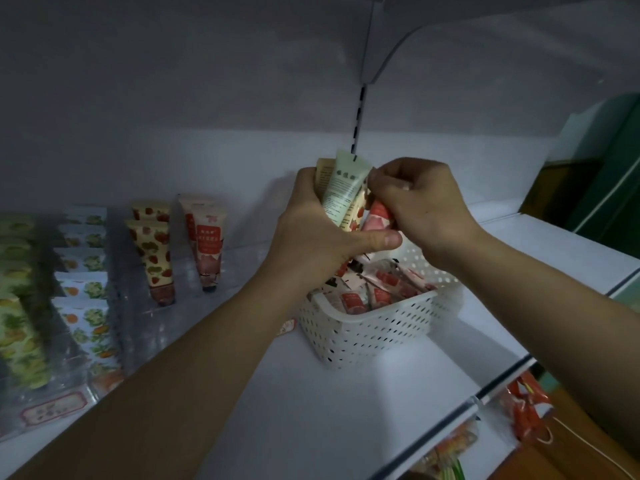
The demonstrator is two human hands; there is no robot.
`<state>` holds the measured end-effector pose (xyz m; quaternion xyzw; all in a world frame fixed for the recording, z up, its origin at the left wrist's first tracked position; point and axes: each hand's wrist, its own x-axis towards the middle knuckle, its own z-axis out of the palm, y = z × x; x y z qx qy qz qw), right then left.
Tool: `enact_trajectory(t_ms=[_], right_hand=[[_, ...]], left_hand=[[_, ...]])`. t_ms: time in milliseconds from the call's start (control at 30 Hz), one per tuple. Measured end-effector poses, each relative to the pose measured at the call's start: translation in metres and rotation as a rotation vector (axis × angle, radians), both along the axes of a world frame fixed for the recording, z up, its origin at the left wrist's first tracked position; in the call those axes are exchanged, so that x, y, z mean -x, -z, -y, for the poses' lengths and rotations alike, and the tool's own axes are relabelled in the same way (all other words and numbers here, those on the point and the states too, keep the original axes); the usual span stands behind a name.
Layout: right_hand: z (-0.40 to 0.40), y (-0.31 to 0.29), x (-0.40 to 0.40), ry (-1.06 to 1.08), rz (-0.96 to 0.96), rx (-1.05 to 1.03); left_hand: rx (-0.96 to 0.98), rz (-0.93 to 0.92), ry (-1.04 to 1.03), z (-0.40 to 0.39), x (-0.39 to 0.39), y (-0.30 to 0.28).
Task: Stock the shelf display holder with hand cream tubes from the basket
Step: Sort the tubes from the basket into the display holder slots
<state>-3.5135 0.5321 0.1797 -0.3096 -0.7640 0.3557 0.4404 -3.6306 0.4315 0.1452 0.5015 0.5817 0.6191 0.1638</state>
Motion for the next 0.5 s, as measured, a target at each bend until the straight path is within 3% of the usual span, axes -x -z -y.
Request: enact_trajectory(t_ms=[67, 133, 200, 300, 433, 500], right_hand=[[0.003, 0.000, 0.003, -0.019, -0.048, 0.086], [0.000, 0.002, 0.001, -0.063, -0.091, 0.306], [-0.011, 0.007, -0.001, -0.029, 0.015, 0.366], [-0.032, 0.015, -0.010, 0.008, 0.482, 0.133], [-0.040, 0.033, -0.019, -0.095, 1.182, -0.058], [-0.041, 0.039, -0.018, -0.101, 1.267, -0.144]], left_hand=[[0.009, 0.027, 0.053, 0.002, 0.004, -0.002], [0.031, -0.003, 0.080, 0.002, 0.005, -0.001], [0.030, -0.070, 0.048, 0.001, 0.003, 0.000], [0.028, -0.103, -0.001, -0.001, 0.002, 0.002], [0.022, -0.090, -0.012, -0.003, 0.005, 0.004], [0.008, -0.092, -0.022, -0.003, 0.005, 0.005]])
